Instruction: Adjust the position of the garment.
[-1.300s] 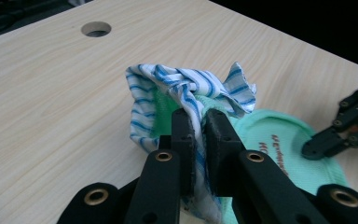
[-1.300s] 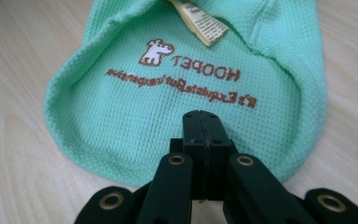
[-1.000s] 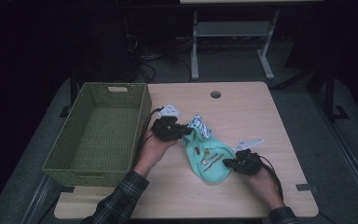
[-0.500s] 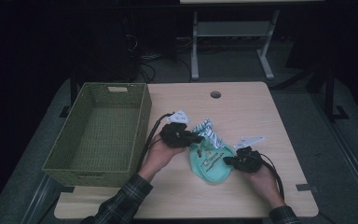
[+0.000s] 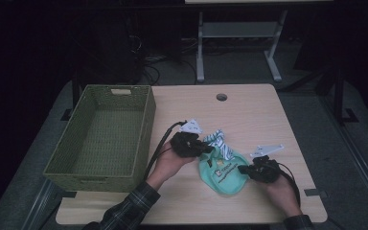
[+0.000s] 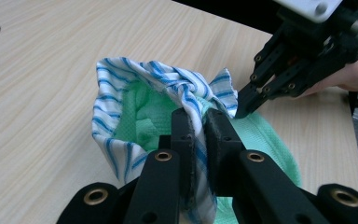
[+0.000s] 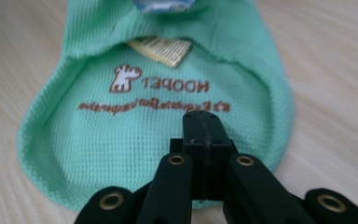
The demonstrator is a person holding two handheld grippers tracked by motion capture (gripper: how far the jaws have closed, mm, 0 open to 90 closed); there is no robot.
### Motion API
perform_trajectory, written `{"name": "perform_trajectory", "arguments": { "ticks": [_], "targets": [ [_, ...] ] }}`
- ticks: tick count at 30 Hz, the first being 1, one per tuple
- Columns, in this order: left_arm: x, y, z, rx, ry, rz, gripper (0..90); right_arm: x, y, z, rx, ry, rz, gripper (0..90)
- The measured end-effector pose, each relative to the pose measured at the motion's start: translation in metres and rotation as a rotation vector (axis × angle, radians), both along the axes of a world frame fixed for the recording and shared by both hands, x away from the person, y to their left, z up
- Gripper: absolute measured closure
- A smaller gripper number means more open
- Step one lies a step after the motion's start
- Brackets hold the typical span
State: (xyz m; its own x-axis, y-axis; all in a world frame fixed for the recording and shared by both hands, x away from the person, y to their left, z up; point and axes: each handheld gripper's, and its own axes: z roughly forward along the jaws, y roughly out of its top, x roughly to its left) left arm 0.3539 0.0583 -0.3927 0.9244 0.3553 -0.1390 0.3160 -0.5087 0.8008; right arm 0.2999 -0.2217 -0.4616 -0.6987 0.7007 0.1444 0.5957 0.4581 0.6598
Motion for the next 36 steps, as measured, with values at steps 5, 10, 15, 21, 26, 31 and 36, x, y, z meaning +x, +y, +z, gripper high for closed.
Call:
{"name": "perform_trajectory", "arguments": {
  "ticks": [5,10,15,21,26,31,36],
  "targets": [
    [-0.004,-0.002,0.002,-0.002,-0.01,-0.015,82.2,0.002,0.005,-0.004,-0.019,0.006,0.012,90.0],
    [-0.011,-0.009,-0.001,0.005,-0.008,-0.046,82.2,0.003,0.004,-0.005,-0.006,0.014,0.012,90.0],
    [-0.018,-0.019,-0.007,0.035,-0.011,-0.082,82.2,0.004,0.004,-0.005,-0.015,0.007,0.014,90.0],
    [-0.025,-0.031,-0.023,0.071,0.016,-0.12,82.0,0.005,-0.009,-0.001,-0.016,-0.016,-0.027,90.0],
    [-0.026,-0.036,-0.037,0.086,0.058,-0.128,79.5,0.002,-0.013,0.004,-0.004,-0.028,-0.037,90.0],
    [-0.025,-0.034,-0.03,0.05,0.072,-0.121,65.6,0.0,-0.013,0.007,-0.002,-0.046,-0.024,90.0],
    [-0.023,-0.028,-0.01,0.012,0.071,-0.11,51.2,-0.004,-0.013,0.011,0.014,-0.062,-0.022,90.0]
  ]
}}
